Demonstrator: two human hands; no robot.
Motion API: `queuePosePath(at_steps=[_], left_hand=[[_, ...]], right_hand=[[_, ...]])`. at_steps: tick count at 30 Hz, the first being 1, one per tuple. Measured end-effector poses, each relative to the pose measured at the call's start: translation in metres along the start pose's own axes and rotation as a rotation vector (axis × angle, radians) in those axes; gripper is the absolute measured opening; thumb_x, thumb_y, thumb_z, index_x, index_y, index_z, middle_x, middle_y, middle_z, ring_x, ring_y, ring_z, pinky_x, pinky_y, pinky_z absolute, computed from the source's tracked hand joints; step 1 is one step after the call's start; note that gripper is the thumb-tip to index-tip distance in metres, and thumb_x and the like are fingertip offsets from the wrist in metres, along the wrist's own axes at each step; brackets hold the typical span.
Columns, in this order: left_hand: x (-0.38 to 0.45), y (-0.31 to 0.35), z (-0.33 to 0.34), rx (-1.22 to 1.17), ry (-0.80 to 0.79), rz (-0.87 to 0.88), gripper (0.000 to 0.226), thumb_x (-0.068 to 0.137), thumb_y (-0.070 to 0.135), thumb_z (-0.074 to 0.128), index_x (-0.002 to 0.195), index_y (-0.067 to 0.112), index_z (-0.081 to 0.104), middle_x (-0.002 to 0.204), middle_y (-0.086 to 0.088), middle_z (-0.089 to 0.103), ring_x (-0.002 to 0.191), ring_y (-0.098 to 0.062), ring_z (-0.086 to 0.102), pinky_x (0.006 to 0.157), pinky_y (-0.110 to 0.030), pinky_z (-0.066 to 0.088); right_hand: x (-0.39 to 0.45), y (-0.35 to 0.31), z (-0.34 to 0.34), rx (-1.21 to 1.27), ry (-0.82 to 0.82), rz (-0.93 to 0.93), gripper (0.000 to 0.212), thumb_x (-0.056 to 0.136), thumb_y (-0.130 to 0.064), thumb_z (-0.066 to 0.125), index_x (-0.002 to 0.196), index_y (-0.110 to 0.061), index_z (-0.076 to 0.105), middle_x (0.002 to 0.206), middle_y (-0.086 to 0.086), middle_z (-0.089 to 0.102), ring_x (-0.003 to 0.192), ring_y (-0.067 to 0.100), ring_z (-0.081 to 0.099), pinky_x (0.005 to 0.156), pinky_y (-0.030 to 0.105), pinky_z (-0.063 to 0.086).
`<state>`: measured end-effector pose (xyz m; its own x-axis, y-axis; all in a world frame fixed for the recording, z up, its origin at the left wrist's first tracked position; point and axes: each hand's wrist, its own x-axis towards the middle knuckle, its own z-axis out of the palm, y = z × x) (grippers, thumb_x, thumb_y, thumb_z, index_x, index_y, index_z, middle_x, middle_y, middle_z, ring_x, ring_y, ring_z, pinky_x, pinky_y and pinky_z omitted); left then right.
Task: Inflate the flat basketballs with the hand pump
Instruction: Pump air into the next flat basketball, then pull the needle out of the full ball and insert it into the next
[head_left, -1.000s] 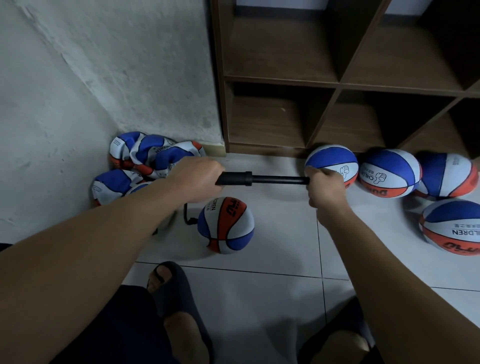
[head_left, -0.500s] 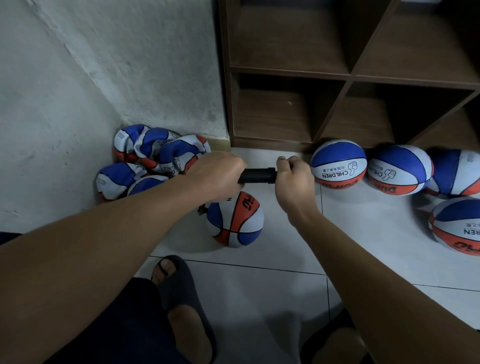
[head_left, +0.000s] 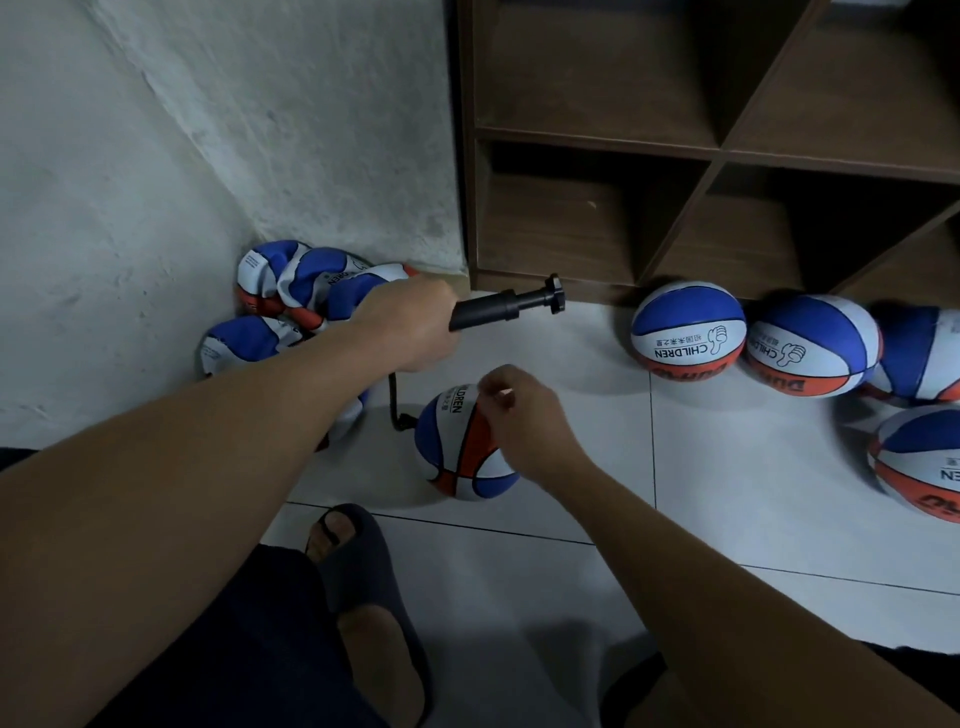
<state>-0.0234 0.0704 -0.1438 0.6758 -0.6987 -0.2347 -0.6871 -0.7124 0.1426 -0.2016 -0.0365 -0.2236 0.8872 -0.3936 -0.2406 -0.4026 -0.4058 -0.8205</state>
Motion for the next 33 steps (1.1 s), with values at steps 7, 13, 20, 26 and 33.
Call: queuePosePath(at_steps=[7,13,20,26,33], left_hand=[[-0.001,-0.039,0.022,-0.054,-0.146,-0.126,0.020,0.102,0.040,0.064,0.097,0.021,0.058,0.083,-0.003,0.062,0.069,-0.022,0.064,0.059,-0.036,0.050],[-0.014,-0.056,0.055,-0.168,-0.216,-0.198,0.037,0.096,0.050,0.074,0.091,0.015,0.061,0.078,-0.006,0.065,0.069,-0.024,0.065,0.061,-0.034,0.049],[-0.014,-0.014,0.092,-0.711,-0.345,-0.218,0.035,0.094,0.049,0.080,0.102,0.015,0.076,0.087,-0.012,0.076,0.072,-0.020,0.068,0.067,-0.033,0.049],[-0.016,0.023,0.109,-0.840,-0.292,-0.194,0.023,0.093,0.037,0.084,0.083,0.024,0.068,0.077,0.005,0.066,0.072,-0.009,0.062,0.061,-0.027,0.040],[-0.011,0.053,0.118,-0.678,-0.174,-0.080,0.033,0.088,0.044,0.086,0.111,0.023,0.074,0.103,0.002,0.074,0.094,-0.019,0.069,0.083,-0.038,0.058]], right_hand=[[-0.010,0.024,0.014,-0.420,-0.101,-0.248,0.031,0.098,-0.052,0.065,0.109,-0.022,0.067,0.114,-0.007,0.056,0.100,0.017,0.056,0.081,0.035,0.053],[-0.016,0.028,-0.012,-0.701,-0.114,0.041,0.092,0.068,-0.088,0.070,0.133,-0.027,0.046,0.117,-0.003,0.049,0.096,0.020,0.059,0.076,0.040,0.059],[-0.008,0.042,-0.034,-0.566,-0.193,-0.017,0.078,0.086,-0.025,0.080,0.157,-0.021,0.047,0.152,0.007,0.044,0.134,0.030,0.051,0.105,0.033,0.050],[-0.010,0.052,-0.042,-0.393,-0.207,0.041,0.092,0.084,-0.039,0.080,0.162,-0.027,0.032,0.165,0.000,0.033,0.148,0.026,0.037,0.121,0.037,0.037],[-0.017,0.074,-0.025,-0.406,0.029,0.001,0.114,0.068,-0.072,0.085,0.158,-0.027,0.033,0.158,-0.008,0.039,0.148,0.019,0.034,0.126,0.047,0.032]])
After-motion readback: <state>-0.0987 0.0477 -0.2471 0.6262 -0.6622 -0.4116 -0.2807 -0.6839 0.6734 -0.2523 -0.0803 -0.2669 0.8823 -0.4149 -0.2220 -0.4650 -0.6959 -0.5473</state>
